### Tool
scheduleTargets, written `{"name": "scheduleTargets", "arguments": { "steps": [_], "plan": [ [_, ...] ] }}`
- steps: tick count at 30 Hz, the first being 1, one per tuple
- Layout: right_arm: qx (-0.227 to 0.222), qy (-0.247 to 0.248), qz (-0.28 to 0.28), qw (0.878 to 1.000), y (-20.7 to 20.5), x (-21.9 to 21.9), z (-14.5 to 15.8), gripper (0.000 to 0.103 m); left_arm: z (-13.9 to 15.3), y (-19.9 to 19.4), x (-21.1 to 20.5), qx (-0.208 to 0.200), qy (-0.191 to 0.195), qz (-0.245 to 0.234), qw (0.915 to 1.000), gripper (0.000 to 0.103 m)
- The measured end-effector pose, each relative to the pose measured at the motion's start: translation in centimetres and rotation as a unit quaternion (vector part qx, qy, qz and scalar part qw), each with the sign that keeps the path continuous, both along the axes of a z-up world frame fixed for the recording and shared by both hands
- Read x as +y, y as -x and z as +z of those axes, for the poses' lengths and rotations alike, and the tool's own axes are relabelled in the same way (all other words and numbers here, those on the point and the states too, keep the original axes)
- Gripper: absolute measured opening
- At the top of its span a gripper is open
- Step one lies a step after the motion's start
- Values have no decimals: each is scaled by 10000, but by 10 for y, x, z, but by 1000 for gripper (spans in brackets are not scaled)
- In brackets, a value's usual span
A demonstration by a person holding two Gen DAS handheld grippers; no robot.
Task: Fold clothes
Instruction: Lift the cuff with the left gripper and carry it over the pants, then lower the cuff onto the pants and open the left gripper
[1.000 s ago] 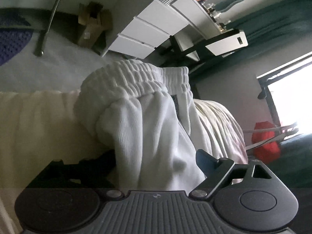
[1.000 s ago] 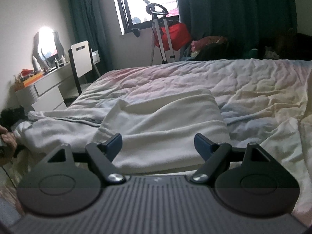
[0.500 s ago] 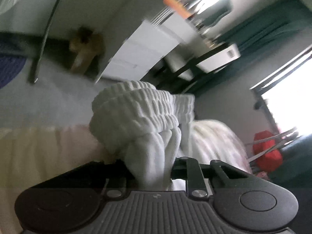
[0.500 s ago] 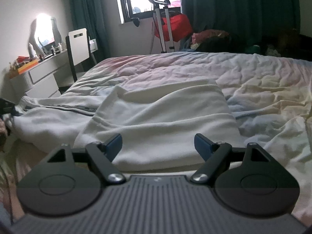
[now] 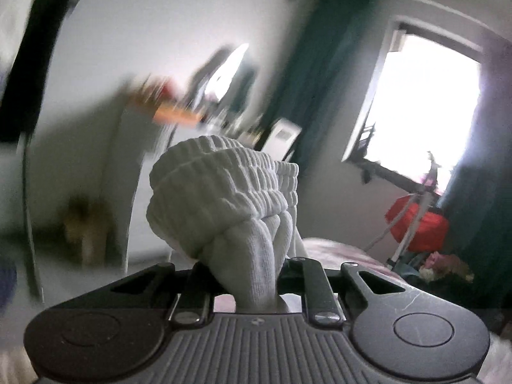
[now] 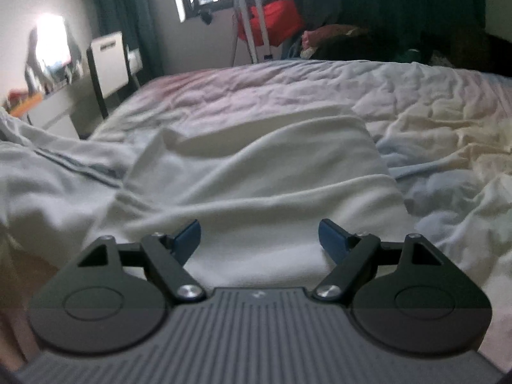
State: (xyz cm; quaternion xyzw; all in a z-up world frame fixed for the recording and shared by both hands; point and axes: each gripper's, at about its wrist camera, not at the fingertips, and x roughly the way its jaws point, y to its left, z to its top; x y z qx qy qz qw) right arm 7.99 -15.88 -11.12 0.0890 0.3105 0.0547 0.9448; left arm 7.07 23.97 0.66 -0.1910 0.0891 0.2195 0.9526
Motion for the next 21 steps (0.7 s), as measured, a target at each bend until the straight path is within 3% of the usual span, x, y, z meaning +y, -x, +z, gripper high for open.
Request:
{"name": "scheduleTargets", "arguments": {
  "steps": [3,7,12,16,21],
  "plan": [
    [-46,-244,-155,9996,6,-13,8,82,24,1,-52,-233,-583,-205,9978,18],
    [-198,-588,-373,9974,15,-34,21,82,55,3,-121,-538,-1341,-479,9883,17],
    [-440,-914,-673,9926,26,-63,38,82,72,-2,-219,-753,-1887,-971,9743,16],
    [-643,-1142,-956,9867,33,-88,48,82,59,-6,-290,-754,-2186,-1426,9624,15],
    [-874,-1461,-1318,9765,43,-124,57,82,-1,-16,-372,-377,-2408,-2144,9458,15]
  ]
}}
